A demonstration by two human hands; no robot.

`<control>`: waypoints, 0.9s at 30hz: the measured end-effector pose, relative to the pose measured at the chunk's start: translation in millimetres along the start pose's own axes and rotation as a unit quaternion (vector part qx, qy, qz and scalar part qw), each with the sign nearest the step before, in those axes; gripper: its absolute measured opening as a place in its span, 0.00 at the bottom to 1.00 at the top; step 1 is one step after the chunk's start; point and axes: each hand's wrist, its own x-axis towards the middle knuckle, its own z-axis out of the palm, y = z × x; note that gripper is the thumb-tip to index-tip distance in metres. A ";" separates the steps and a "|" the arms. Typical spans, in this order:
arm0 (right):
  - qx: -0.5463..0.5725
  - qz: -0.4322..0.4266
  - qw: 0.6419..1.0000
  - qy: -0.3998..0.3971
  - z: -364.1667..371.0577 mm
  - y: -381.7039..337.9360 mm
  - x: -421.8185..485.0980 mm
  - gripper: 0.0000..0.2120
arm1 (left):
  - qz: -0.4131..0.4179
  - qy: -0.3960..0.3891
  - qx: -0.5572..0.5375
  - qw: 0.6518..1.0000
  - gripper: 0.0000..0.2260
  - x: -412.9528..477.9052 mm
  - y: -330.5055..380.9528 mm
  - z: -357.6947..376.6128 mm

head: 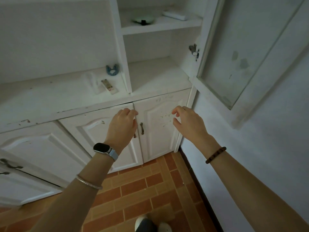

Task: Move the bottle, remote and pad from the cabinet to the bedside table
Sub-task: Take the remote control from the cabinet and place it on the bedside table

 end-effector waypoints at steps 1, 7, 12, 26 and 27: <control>0.001 0.002 1.000 -0.004 1.7 2.5 4.7 0.11 | 0.001 0.002 -0.002 1.000 0.11 6.2 -0.2 2.8; 0.001 0.021 1.000 0.002 2.8 12.7 39.5 0.11 | 0.020 -0.004 -0.019 1.000 0.11 53.1 -0.3 20.1; -0.003 0.023 0.999 0.032 -15.3 12.4 91.5 0.11 | 0.055 0.027 -0.038 0.997 0.10 108.7 -7.8 18.6; 0.035 0.007 0.987 0.154 -72.0 -18.6 216.5 0.12 | 0.153 0.099 -0.071 0.981 0.11 237.6 -20.3 -2.3; 0.034 0.006 0.986 0.163 -77.4 -19.4 221.9 0.12 | 0.158 0.104 -0.073 0.979 0.11 244.2 -16.5 -4.8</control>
